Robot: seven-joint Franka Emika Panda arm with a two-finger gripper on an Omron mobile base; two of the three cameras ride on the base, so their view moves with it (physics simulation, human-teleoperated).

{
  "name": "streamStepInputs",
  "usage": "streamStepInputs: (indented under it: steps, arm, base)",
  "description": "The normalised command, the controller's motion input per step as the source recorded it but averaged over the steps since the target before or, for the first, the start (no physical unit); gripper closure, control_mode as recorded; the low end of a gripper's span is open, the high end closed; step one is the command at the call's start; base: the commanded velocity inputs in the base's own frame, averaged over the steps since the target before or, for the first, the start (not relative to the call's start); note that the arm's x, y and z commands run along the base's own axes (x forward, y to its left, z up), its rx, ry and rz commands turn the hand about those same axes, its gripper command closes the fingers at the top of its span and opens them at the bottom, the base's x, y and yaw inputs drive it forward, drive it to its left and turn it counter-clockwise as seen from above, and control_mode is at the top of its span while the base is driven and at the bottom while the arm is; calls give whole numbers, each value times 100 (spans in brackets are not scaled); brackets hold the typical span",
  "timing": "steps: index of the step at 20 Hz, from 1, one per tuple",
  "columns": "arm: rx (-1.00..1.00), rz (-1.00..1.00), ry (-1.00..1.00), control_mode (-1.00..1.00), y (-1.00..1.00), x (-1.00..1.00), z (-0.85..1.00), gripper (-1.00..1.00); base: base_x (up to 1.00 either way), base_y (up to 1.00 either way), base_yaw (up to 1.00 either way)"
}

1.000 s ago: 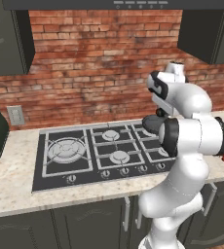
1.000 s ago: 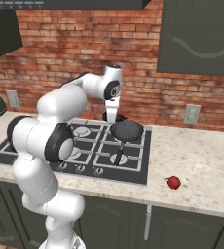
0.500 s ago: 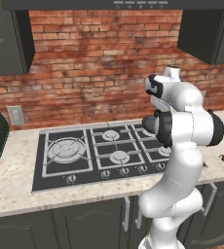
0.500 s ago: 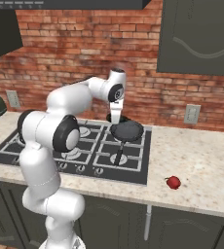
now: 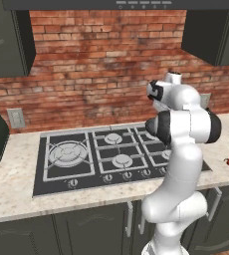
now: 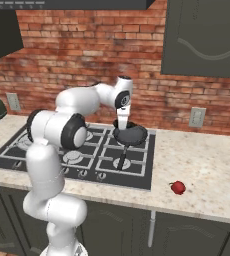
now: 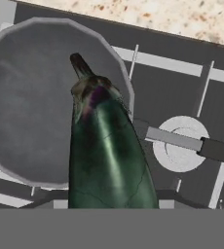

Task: Put the eggplant and bell pepper in the pan. Then turn on the rear right burner and set the heat to medium.

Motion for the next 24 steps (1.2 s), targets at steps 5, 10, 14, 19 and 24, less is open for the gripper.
streamStepInputs:
  steps: [5,10,14,19,24]
  arm:
    - [0,0,0,-100,-9,26,-24,100]
    - [-1,0,0,-100,-4,29,-20,100]
    - [-1,0,0,-100,-1,18,-17,100]
    - [-2,0,0,-100,-1,15,-21,100]
    - [-2,0,0,-100,-2,13,-22,100]
  base:
    - [0,0,0]
    - [0,0,0]
    - [0,0,0]
    - [0,0,0]
    - [0,0,0]
